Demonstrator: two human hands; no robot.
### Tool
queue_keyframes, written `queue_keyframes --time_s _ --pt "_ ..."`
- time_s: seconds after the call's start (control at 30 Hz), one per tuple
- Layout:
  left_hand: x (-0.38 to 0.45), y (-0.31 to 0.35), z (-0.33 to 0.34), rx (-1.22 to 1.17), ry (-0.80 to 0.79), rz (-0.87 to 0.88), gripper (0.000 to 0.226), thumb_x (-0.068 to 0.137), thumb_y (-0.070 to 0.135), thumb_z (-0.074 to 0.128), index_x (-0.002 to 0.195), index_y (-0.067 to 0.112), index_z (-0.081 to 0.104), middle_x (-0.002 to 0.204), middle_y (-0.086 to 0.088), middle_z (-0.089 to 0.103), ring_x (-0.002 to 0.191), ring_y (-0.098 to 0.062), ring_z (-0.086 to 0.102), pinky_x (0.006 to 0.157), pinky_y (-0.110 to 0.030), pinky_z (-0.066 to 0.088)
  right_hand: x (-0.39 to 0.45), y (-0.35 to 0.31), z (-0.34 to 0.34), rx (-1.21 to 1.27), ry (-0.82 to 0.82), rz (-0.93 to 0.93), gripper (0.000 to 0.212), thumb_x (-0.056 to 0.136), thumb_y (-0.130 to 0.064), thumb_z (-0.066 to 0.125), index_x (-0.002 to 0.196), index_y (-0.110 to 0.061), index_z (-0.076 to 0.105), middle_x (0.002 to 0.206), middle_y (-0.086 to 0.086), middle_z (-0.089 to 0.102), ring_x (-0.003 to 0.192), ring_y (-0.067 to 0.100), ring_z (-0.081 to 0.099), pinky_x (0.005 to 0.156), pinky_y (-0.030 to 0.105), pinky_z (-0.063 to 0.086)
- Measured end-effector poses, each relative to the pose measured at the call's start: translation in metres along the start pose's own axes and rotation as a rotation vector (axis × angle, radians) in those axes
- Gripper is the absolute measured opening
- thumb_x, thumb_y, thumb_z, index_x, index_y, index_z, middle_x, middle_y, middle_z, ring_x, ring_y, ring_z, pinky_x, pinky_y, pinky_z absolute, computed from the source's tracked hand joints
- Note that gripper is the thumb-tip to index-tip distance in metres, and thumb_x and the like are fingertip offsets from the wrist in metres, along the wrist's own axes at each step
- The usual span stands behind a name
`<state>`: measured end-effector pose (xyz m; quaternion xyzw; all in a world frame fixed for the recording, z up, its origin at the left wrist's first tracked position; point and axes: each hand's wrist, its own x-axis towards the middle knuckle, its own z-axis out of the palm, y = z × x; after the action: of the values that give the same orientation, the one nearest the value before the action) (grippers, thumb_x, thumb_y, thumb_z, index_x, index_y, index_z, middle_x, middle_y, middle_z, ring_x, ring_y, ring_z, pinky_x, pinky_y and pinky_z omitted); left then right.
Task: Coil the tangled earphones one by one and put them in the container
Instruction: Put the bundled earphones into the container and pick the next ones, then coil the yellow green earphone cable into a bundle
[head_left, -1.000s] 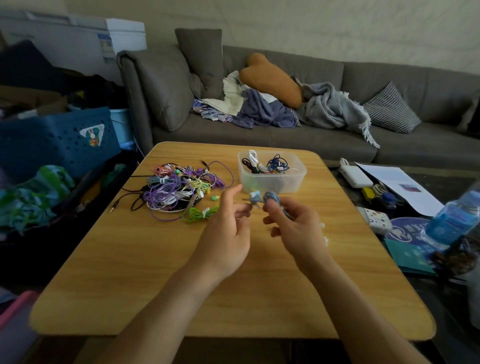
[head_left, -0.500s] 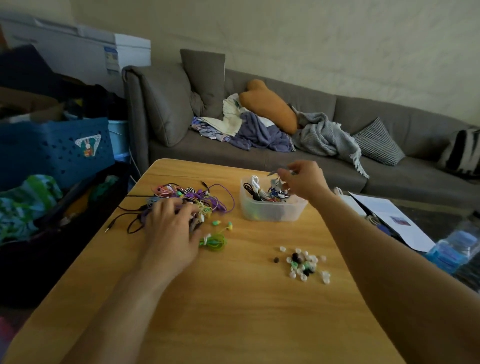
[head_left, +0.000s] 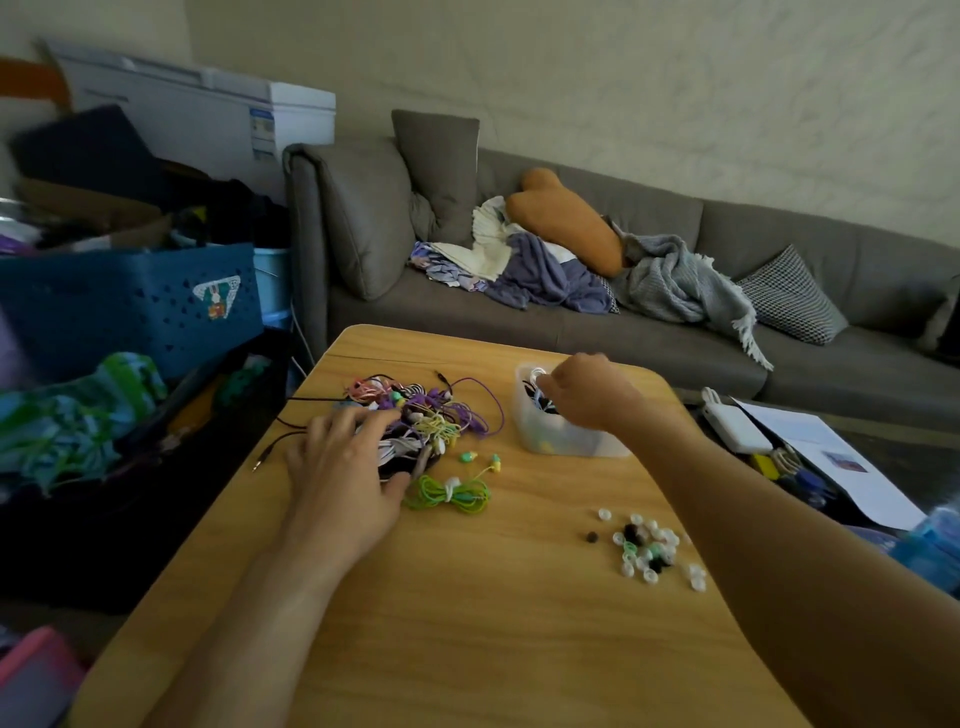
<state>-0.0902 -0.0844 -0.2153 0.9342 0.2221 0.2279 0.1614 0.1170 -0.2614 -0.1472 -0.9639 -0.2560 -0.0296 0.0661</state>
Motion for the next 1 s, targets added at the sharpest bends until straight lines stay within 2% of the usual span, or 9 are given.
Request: queue_keyframes --time_s 0.1,0.17,0.27,0.37,0.47,0.6,0.73,0.87,1.0 --pt "0.002 0.002 -0.001 -0.028 0.058 -0.038 0.045 0.086 0.031 0.069 0.128 0.031 0.053 0.124 0.005 0.054 0.119 -0.021 0.042 0.098 -0.042 0.029 -0.02 -0.031 -0.006 0.266 0.185 -0.162 0.021 0.095 -0.018 0.055 0.096 -0.011 0.075 0.097 0.003 0.073 0.089 0.02 0.066 0.078 0.031 0.052" --pt "0.003 0.002 -0.001 -0.01 0.068 -0.067 0.039 0.086 0.028 0.069 0.123 0.029 0.057 0.115 0.006 0.059 0.114 -0.02 0.047 0.095 -0.041 0.03 -0.038 -0.059 -0.004 0.332 0.062 -0.279 0.021 0.095 -0.018 0.058 0.11 -0.014 0.072 0.105 0.0 0.071 0.087 0.012 0.061 0.078 0.023 0.046" --pt "0.004 0.004 -0.001 0.052 0.029 -0.094 0.032 0.086 0.03 0.07 0.117 0.03 0.061 0.111 0.007 0.062 0.112 -0.018 0.047 0.092 -0.04 0.026 -0.049 -0.087 0.024 0.274 -0.044 -0.378 0.03 0.094 -0.024 0.06 0.123 -0.018 0.065 0.115 0.007 0.063 0.093 0.017 0.057 0.084 0.026 0.046" --pt "0.003 0.002 0.0 0.033 0.066 -0.081 0.016 0.084 0.026 0.072 0.099 0.03 0.068 0.099 0.006 0.063 0.105 -0.019 0.049 0.087 -0.039 0.024 -0.052 -0.097 0.046 0.253 -0.027 -0.383 0.031 0.094 -0.031 0.064 0.122 -0.018 0.064 0.119 0.01 0.05 0.104 0.025 0.054 0.088 0.03 0.042" --pt "0.003 -0.001 0.0 -0.015 0.134 -0.044 0.009 0.08 0.023 0.076 0.085 0.028 0.07 0.091 0.005 0.059 0.1 -0.022 0.049 0.084 -0.04 0.025 -0.051 -0.093 0.051 0.278 0.013 -0.332 0.024 0.091 -0.032 0.068 0.109 -0.016 0.067 0.113 0.006 0.049 0.089 0.02 0.054 0.079 0.028 0.041" --pt "0.004 0.001 0.001 0.014 0.127 -0.034 0.005 0.083 0.032 0.065 0.086 0.03 0.069 0.103 0.006 0.053 0.108 -0.021 0.043 0.091 -0.043 0.027 -0.05 -0.083 0.054 0.321 0.028 -0.29 0.016 0.095 -0.021 0.06 0.101 -0.01 0.069 0.106 0.008 0.062 0.084 0.022 0.059 0.073 0.029 0.045" --pt "0.005 0.005 0.007 -0.008 0.179 -0.068 0.023 0.087 0.047 0.062 0.088 0.025 0.069 0.103 0.002 0.057 0.105 -0.024 0.044 0.088 -0.042 0.026 -0.05 -0.081 0.053 0.332 0.059 -0.214 0.021 0.101 -0.015 0.045 0.096 -0.003 0.063 0.093 0.014 0.067 0.077 0.026 0.059 0.063 0.031 0.043" --pt "0.005 0.008 0.011 -0.044 0.259 -0.002 0.027 0.079 0.034 0.073 0.104 0.025 0.066 0.107 0.001 0.058 0.107 -0.026 0.044 0.088 -0.044 0.029 -0.052 -0.083 0.047 0.64 0.167 -0.094 0.021 0.103 -0.024 0.044 0.1 -0.009 0.058 0.086 0.008 0.07 0.077 0.025 0.067 0.069 0.047 0.056" --pt "0.003 0.016 0.005 -0.143 0.326 0.104 0.038 0.077 0.026 0.073 0.113 0.02 0.061 0.111 0.0 0.058 0.11 -0.023 0.041 0.089 -0.044 0.034 -0.06 -0.075 0.035 0.874 0.331 -0.071 0.014 0.103 -0.023 0.046 0.096 -0.016 0.057 0.081 0.003 0.068 0.073 0.022 0.07 0.066 0.05 0.058"
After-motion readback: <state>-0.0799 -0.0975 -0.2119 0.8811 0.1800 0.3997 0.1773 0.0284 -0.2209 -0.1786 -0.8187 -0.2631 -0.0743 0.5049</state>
